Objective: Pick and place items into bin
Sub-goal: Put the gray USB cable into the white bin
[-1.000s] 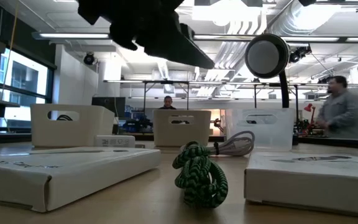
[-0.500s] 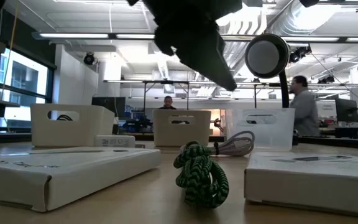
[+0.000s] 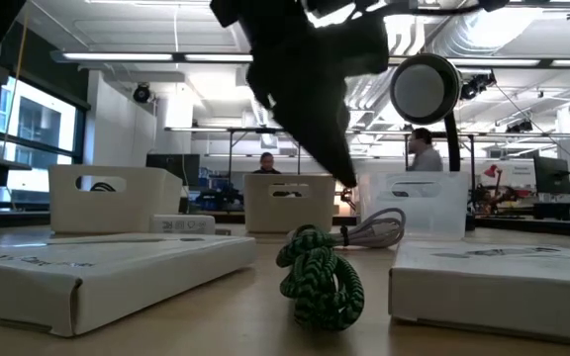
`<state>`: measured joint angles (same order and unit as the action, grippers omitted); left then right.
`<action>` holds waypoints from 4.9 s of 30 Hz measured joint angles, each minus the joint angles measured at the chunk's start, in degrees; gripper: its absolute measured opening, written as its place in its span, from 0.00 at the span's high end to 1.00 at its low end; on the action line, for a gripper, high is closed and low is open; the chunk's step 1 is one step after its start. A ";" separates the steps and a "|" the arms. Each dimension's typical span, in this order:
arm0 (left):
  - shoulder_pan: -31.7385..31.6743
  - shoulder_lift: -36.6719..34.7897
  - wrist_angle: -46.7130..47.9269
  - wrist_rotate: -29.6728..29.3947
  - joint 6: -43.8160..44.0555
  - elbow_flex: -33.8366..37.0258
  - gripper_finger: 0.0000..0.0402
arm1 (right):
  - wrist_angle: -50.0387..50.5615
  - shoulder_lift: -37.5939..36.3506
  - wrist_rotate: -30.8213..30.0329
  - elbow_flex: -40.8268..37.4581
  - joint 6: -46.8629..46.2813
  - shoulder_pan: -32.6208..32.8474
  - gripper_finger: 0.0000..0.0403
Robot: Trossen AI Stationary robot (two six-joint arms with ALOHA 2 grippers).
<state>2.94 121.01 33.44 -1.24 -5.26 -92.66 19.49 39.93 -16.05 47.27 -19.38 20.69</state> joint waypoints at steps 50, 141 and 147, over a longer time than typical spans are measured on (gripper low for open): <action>-2.95 4.81 -0.04 1.26 3.57 0.08 0.53 | 2.19 -0.67 -2.06 -0.04 -0.09 0.00 0.70; -12.97 -22.24 51.99 -25.95 0.72 -10.44 1.00 | 4.72 -0.64 -2.46 -0.04 -1.14 -0.02 0.70; -16.89 -34.09 42.25 -23.57 7.69 5.93 1.00 | 4.70 -0.64 -3.25 -0.04 -0.52 -0.02 0.70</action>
<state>-13.96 86.93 75.69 -24.81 2.43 -86.72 24.18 39.29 -19.30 47.22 -19.90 20.67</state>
